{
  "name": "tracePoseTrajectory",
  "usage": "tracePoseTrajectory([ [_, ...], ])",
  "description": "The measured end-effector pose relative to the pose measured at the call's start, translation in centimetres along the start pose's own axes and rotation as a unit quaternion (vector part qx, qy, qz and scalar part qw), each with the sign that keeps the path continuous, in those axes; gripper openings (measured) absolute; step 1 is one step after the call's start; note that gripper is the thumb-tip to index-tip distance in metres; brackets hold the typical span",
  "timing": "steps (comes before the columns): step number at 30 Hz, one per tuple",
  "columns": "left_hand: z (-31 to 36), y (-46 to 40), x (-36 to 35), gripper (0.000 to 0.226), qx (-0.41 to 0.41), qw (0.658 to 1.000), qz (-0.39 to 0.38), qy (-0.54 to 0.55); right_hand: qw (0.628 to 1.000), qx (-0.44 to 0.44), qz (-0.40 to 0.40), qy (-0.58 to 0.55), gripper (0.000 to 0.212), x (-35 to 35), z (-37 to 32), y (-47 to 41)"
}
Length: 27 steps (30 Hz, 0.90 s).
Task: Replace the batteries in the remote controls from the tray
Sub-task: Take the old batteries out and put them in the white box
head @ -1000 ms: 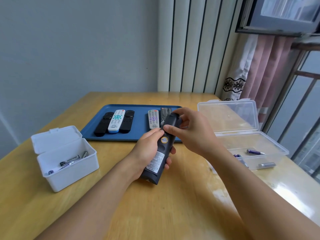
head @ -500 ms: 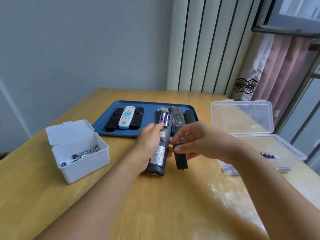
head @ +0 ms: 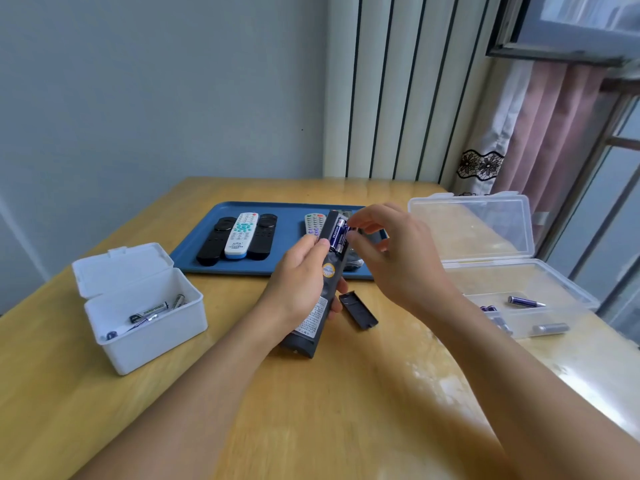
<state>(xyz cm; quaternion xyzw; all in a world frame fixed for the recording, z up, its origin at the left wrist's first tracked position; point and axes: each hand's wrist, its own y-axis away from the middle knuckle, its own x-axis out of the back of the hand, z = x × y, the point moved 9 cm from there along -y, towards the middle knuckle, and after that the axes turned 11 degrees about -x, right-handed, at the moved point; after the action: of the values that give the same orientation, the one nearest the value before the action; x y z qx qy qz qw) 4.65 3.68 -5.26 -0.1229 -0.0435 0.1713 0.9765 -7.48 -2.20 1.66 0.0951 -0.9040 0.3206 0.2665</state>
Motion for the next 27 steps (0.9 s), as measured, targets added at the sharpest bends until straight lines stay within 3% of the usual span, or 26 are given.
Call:
tracePoseTrajectory([
  [10, 0.9, 0.3, -0.9, 0.015, -0.059, 0.99, -0.04, -0.118, 0.999, -0.042, 0.011, -0.016, 0.005, 0.1, 1.1, -0.3],
  [16, 1.3, 0.5, -1.1, 0.02, -0.08, 0.977, -0.065, -0.189, 0.992, -0.092, -0.034, -0.078, 0.01, -0.5, 2.4, -0.6],
  [27, 1.8, 0.7, -0.3, 0.013, -0.101, 0.966, -0.035, -0.234, 0.984, -0.111, -0.052, -0.126, 0.017, -0.7, 2.2, -0.3],
])
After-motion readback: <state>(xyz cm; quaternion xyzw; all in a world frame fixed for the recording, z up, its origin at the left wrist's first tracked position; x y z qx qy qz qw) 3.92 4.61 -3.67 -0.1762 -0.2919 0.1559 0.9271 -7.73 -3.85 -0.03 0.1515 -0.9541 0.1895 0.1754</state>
